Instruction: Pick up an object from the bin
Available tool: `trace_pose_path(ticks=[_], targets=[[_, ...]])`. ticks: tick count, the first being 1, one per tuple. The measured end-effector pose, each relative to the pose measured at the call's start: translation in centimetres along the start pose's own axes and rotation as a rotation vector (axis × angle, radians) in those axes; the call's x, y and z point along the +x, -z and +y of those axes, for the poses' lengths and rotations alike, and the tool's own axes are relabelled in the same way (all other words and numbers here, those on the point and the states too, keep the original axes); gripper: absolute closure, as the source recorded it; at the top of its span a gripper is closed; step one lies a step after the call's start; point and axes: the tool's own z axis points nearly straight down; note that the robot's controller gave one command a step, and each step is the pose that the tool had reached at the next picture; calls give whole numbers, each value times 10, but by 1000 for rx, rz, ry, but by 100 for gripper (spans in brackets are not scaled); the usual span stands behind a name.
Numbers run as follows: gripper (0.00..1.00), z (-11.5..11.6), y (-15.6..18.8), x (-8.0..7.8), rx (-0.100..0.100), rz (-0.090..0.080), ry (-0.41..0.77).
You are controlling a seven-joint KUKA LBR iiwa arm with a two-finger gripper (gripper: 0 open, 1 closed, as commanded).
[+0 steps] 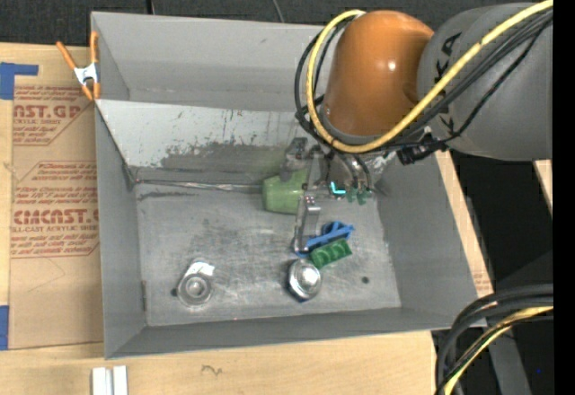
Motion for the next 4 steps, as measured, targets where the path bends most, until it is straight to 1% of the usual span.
trace_pose_path(ticks=[1, 2, 3, 4], targets=[[0, -55, -101, 18, 1, 3, -141], [0, -76, -136, 39, -1, -14, -15], [100, -77, -134, 39, 1, -6, -15], [100, -68, 38, 22, -1, -17, -65]])
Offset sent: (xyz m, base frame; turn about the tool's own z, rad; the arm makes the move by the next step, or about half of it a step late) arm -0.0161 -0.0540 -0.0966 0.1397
